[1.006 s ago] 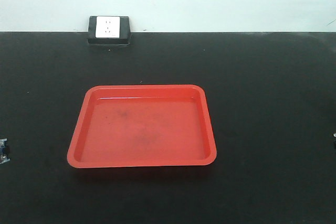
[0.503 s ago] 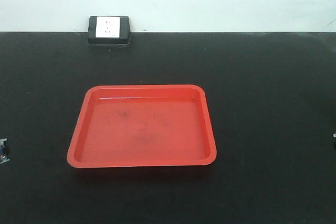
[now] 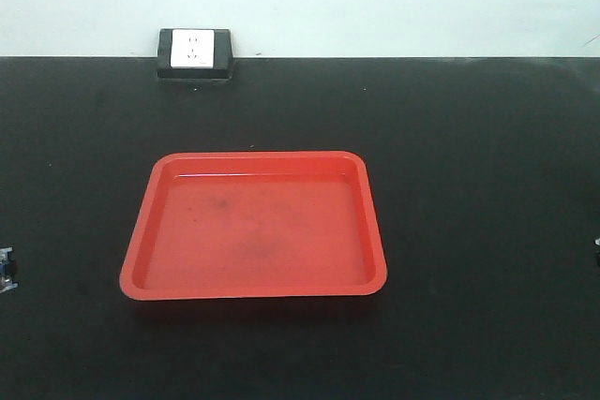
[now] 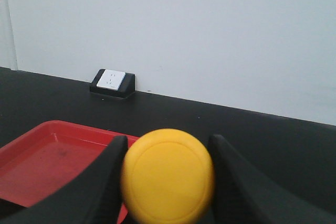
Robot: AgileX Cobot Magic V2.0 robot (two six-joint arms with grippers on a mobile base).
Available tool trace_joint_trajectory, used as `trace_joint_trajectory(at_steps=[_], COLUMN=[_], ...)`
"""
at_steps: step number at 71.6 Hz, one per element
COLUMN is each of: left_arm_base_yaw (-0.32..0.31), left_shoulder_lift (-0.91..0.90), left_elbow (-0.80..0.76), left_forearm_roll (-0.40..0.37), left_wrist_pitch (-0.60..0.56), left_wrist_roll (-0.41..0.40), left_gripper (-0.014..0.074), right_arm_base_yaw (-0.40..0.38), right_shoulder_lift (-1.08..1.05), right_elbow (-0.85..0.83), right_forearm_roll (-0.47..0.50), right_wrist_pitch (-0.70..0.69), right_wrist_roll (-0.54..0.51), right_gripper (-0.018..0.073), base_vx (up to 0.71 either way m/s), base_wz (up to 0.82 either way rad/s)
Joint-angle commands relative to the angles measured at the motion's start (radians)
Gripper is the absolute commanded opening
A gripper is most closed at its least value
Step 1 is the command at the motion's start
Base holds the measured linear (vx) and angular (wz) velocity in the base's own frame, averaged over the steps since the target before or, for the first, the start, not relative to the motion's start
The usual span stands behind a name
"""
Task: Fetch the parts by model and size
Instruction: 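Drive the base to the bench with the red tray, holding both buttons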
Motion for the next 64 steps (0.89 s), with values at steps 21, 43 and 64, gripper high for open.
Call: trace_joint_trajectory(at_steps=[21, 43, 64], left_arm_base_yaw=[-0.002, -0.002, -0.002], left_shoulder_lift=[0.013, 0.031, 0.352], left_elbow=[-0.027, -0.051, -0.299], left_forearm_roll=[-0.005, -0.008, -0.009], left_wrist_pitch=[-0.087, -0.11, -0.025], left_wrist_roll=[-0.002, -0.02, -0.018], left_gripper=[-0.0007, -0.0007, -0.0004], right_arm_base_yaw=[-0.002, -0.002, -0.002], right_shoulder_lift=[0.014, 0.014, 0.014], right_elbow=[-0.025, -0.025, -0.025], right_forearm_roll=[-0.008, -0.008, -0.008], right_wrist_pitch=[-0.087, -0.087, -0.087], right_wrist_roll=[-0.005, -0.005, -0.005], right_gripper=[-0.001, -0.001, -0.001], base_vx=[0.0, 0.0, 0.0], base_wz=[0.0, 0.0, 0.0])
